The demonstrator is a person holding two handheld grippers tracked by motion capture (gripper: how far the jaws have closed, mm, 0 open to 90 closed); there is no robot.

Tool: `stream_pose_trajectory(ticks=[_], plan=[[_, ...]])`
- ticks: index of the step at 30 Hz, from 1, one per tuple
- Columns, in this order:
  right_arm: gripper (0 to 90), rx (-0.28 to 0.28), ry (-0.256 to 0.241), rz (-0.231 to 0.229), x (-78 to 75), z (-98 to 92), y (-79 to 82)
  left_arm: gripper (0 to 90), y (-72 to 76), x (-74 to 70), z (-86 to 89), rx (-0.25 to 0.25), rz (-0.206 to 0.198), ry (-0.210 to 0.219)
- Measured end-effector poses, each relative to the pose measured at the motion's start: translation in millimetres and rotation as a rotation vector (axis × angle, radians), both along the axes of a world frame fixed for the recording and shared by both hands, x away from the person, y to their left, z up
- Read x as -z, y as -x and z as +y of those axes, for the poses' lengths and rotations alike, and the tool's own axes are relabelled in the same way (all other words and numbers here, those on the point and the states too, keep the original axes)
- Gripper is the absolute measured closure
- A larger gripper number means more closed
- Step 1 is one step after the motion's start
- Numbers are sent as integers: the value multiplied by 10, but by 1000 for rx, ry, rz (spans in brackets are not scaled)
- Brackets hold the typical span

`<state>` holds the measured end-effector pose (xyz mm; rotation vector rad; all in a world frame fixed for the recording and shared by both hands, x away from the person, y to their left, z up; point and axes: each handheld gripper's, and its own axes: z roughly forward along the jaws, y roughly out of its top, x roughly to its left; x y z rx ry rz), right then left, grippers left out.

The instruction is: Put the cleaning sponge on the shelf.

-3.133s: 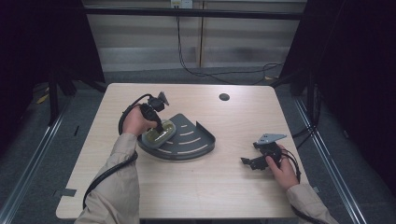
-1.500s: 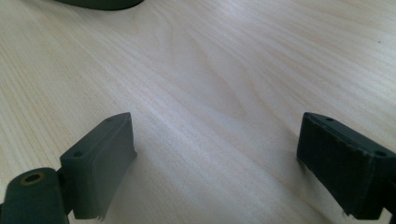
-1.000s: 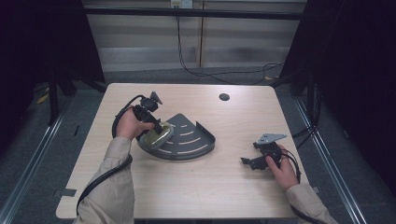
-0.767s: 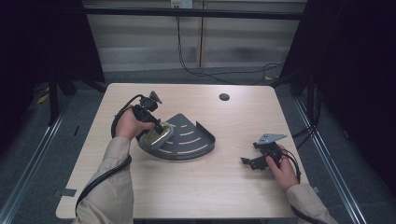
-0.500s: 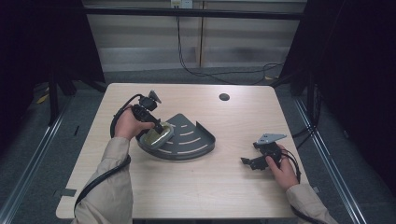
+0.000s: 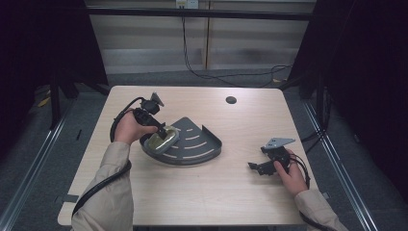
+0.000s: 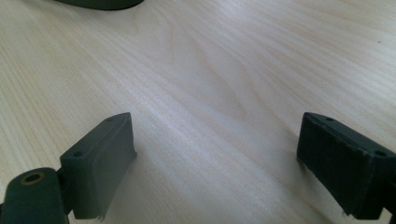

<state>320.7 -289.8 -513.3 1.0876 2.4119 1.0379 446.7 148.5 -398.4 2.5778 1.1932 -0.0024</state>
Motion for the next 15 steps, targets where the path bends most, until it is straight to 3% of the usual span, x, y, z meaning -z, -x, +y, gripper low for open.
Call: stream_pose_trajectory(ticks=[15], plan=[[109,1,-2,3,-1,-1,0,180,120,-49,81,-8,14,17]])
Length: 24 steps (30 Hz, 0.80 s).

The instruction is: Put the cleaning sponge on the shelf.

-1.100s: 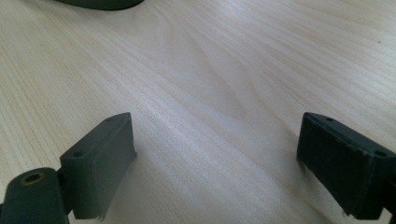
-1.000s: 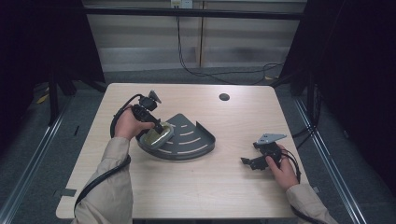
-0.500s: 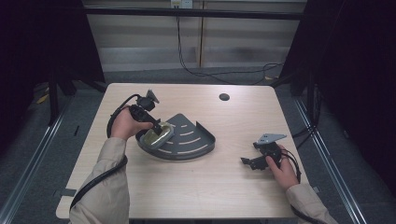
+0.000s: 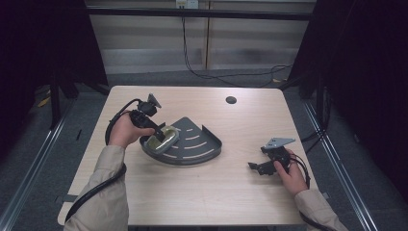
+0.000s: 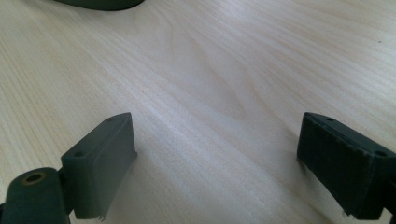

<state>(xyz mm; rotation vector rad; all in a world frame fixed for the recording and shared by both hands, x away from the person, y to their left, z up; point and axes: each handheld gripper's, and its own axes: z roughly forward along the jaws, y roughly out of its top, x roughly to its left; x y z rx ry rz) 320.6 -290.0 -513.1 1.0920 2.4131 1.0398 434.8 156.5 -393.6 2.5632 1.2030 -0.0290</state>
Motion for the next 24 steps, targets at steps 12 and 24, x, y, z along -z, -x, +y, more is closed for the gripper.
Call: stream_pose_trajectory(ticks=[12,24], plan=[[109,2,0,2,-1,1,2,183,129,-35,143,-18,3,26],[109,0,1,2,-1,0,1,176,271,-37,303,-30,13,61]])
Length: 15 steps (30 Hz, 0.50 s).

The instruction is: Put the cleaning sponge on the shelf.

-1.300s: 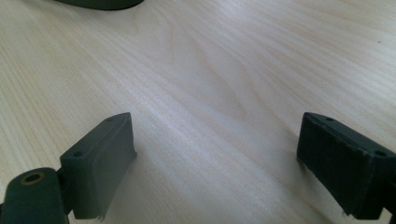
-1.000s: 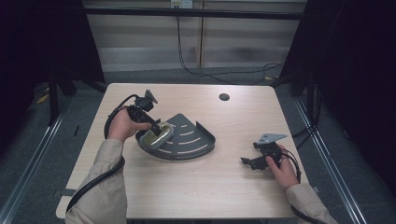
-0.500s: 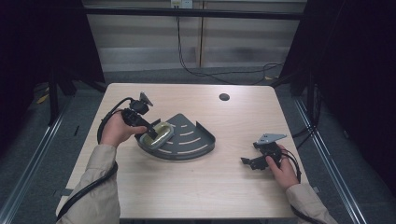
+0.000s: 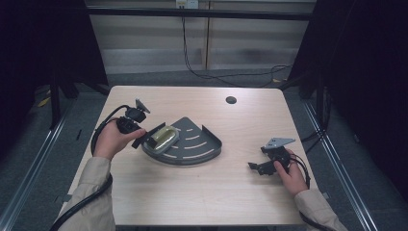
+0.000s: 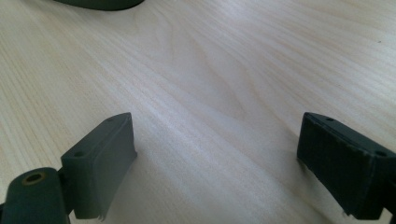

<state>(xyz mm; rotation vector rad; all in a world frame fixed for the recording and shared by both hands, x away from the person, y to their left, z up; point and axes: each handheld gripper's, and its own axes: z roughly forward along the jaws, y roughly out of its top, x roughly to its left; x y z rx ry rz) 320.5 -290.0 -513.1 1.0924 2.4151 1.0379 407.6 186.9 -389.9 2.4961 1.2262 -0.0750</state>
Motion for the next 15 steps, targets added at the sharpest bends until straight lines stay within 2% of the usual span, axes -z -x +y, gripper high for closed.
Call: stream_pose_trajectory(ticks=[5,15], plan=[[109,0,0,0,0,0,0,177,66,17,74,-7,6,3],[109,0,0,0,0,0,0,177,197,95,219,-16,-12,-14]])
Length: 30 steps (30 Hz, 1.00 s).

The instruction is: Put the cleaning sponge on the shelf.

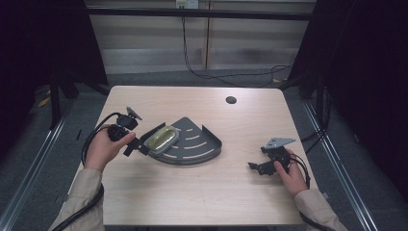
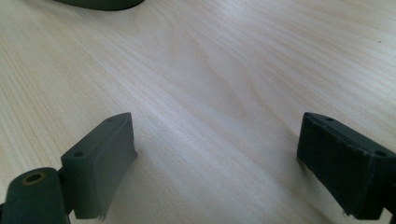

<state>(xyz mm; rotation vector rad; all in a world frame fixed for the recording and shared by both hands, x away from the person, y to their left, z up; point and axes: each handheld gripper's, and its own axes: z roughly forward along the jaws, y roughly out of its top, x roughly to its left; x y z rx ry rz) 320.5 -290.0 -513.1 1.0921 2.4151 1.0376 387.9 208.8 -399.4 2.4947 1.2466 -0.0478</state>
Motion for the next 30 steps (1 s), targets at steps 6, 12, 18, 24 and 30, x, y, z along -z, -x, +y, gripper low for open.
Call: stream_pose_trajectory(ticks=[6,12,18,24,30], plan=[[109,0,0,0,0,0,0,178,78,54,72,-5,0,-1],[109,-1,0,-1,0,0,0,178,151,112,127,1,-7,-3],[109,0,0,0,0,0,0,180,232,200,163,-14,-10,-1],[109,0,1,-1,0,0,0,180,299,299,202,-14,-2,0],[109,0,1,-1,1,0,0,181,364,410,270,-26,-6,21]])
